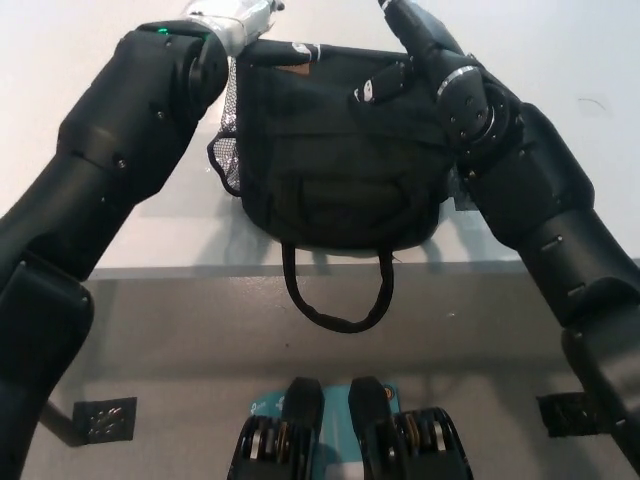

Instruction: A soft travel bag is kept infront of the robot in the middle of the desk and the robot uses both its hands to press it to reduce its size

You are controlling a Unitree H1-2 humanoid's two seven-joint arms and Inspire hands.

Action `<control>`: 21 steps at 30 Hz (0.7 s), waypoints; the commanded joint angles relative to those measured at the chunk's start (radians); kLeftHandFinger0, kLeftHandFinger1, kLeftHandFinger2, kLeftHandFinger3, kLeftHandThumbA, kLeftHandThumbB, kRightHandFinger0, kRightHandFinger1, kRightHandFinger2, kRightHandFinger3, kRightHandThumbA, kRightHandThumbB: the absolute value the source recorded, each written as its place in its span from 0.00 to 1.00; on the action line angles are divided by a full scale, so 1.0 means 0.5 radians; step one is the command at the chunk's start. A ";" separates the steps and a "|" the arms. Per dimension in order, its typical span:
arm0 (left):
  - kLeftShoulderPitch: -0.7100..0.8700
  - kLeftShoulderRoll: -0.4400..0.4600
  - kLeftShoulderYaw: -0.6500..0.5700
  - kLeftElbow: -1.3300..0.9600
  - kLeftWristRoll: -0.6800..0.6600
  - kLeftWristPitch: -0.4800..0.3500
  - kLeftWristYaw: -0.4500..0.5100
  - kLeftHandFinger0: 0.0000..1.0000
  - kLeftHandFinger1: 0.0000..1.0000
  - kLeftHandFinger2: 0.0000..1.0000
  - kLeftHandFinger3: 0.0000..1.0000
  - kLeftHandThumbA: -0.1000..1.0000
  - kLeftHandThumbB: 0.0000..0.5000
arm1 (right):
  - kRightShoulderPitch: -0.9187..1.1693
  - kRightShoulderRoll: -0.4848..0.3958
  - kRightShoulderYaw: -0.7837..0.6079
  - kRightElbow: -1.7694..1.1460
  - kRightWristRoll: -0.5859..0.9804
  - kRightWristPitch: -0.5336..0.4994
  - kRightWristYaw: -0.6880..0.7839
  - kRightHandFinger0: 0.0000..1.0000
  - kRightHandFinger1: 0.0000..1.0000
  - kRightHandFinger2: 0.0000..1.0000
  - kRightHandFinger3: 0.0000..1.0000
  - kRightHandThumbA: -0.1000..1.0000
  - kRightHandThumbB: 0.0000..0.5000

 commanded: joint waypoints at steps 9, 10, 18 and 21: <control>-0.201 -0.030 -0.049 0.008 0.132 0.043 0.036 1.00 1.00 1.00 1.00 1.00 0.18 | -0.132 -0.062 -0.007 0.004 0.017 -0.058 -0.067 1.00 1.00 1.00 1.00 1.00 0.51; -0.196 -0.040 -0.040 0.024 0.113 0.042 0.025 1.00 1.00 1.00 1.00 1.00 0.15 | -0.124 -0.057 -0.016 0.011 0.028 -0.057 -0.071 1.00 1.00 1.00 1.00 1.00 0.49; -0.047 -0.107 0.014 0.046 0.067 0.048 0.088 1.00 1.00 1.00 1.00 1.00 0.11 | -0.039 -0.025 0.010 0.042 0.015 -0.064 -0.089 1.00 1.00 1.00 1.00 1.00 0.49; -0.049 -0.135 0.025 0.100 0.064 0.034 0.121 1.00 1.00 1.00 1.00 1.00 0.18 | -0.044 -0.021 0.005 0.088 0.025 -0.103 -0.114 1.00 1.00 1.00 1.00 1.00 0.51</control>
